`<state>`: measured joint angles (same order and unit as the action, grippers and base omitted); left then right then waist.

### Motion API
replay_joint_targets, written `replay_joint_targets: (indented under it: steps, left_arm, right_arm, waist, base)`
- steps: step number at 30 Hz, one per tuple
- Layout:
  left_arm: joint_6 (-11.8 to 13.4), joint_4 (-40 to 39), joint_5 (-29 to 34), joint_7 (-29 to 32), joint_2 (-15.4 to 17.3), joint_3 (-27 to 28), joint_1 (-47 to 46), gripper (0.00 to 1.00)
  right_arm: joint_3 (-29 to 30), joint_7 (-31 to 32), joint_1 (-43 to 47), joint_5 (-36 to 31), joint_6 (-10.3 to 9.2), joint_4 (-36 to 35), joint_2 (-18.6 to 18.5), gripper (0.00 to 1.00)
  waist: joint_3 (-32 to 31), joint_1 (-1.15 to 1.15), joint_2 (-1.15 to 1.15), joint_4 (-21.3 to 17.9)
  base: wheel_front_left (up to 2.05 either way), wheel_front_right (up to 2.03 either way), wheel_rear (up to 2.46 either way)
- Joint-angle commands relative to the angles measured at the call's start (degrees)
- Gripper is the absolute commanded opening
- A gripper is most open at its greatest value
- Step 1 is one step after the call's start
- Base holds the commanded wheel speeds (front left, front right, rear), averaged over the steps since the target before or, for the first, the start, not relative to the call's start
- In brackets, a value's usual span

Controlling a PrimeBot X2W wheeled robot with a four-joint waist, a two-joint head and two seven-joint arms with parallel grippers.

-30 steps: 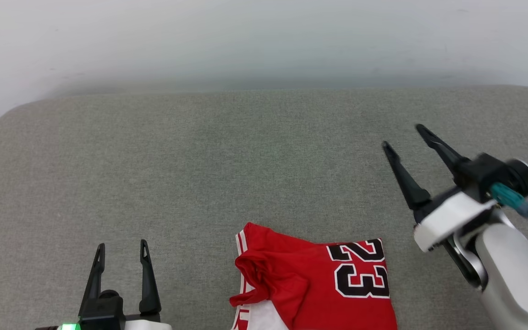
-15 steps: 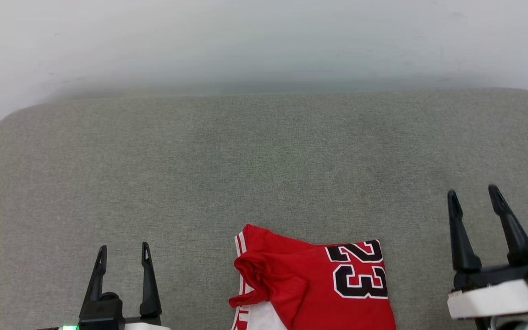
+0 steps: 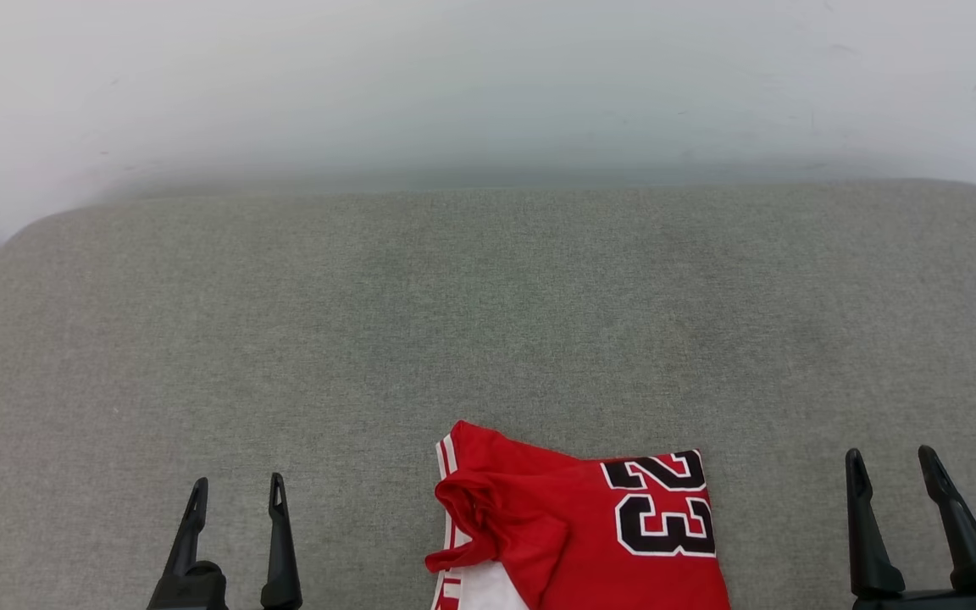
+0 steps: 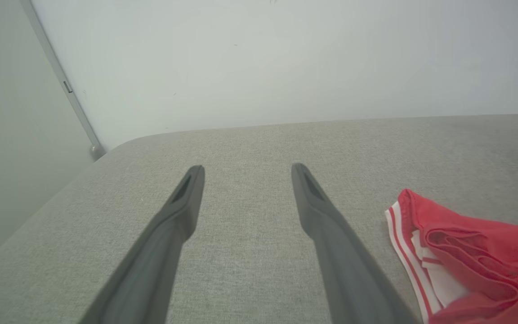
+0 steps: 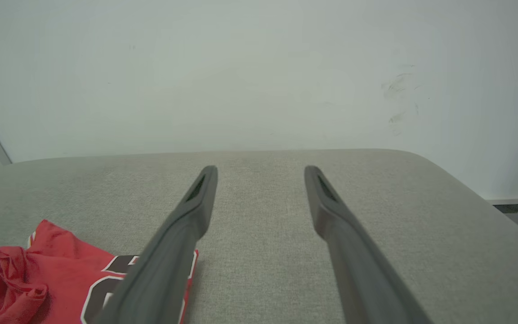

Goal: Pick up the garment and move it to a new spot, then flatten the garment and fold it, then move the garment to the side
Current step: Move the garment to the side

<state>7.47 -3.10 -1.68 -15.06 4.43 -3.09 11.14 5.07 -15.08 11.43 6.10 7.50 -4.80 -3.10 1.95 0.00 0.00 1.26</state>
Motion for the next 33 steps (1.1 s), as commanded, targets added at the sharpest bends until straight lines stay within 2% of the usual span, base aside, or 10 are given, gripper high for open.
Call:
replay_joint_targets:
  steps: [1, 6, 11, 15, 18, 21, 26, 30, 33]
  left_arm:
    - [-0.3, 0.1, 0.1, -0.1, -0.3, 0.2, 0.4, 1.0]
    - [-0.7, 0.4, 0.3, -0.1, -0.5, 0.7, 0.4, 1.0]
    - [-0.9, 0.6, 0.2, -0.1, -0.7, 1.3, 0.0, 1.0]
    - [-1.3, 0.7, 0.2, -0.1, -0.8, 1.6, -0.6, 1.0]
    - [-1.7, 0.9, 0.3, -0.1, -0.9, 1.7, -1.0, 1.0]
    - [-1.9, 1.1, 0.5, -0.1, -0.9, 1.8, -1.1, 1.0]
    - [-2.2, 1.2, 0.6, -0.1, -1.1, 2.0, -1.9, 1.0]
    - [-2.3, 1.1, 0.6, -0.1, -1.2, 2.0, -2.2, 1.0]
    - [-2.4, 1.0, 0.5, -0.1, -1.2, 1.7, -2.9, 1.0]
  right_arm:
    - [0.1, -0.1, 0.6, 0.4, -0.02, -0.3, 0.3, 1.0]
    - [-0.8, -0.1, -0.1, -0.1, -0.02, -0.9, 0.3, 1.0]
    - [-0.7, -0.1, -5.0, -2.1, -0.02, -5.6, 0.2, 1.0]
    - [-2.6, -0.1, -11.5, -2.0, -0.02, -7.0, -3.2, 1.0]
    - [-5.9, 1.5, -16.4, -0.2, -0.02, -4.3, -7.5, 1.0]
    - [-10.5, 10.5, -21.1, 5.0, -0.02, -1.6, -13.2, 1.0]
    - [-18.1, 31.7, -25.9, 19.3, -0.03, 1.7, -22.7, 1.0]
    - [-20.9, 45.7, -27.1, 32.4, -0.02, 4.1, -27.6, 1.0]
    - [-21.9, 53.1, -26.5, 41.2, -0.02, 6.5, -29.2, 1.0]
  waist:
    - [-0.1, 0.0, 0.0, 0.0]
    - [-0.2, 0.0, 0.0, 0.1]
    - [0.1, 0.0, 0.0, 0.1]
    - [0.6, 0.0, 0.0, 0.0]
    - [0.9, 0.0, 0.0, 0.0]
    - [1.1, 0.0, 0.0, 0.2]
    - [1.7, 0.0, 0.0, 0.5]
    - [2.6, 0.0, 0.0, 0.9]
    - [3.6, 0.0, 0.0, 1.2]
  base:
    - [0.0, 0.0, 0.0]
    - [0.0, 0.0, 0.0]
    - [0.0, 0.0, 0.0]
    - [0.0, 0.0, 0.0]
    - [0.0, 0.0, 0.0]
    - [0.0, 0.0, 0.0]
    - [0.0, 0.0, 0.0]
    - [0.0, 0.0, 0.0]
    - [0.0, 0.0, 0.0]
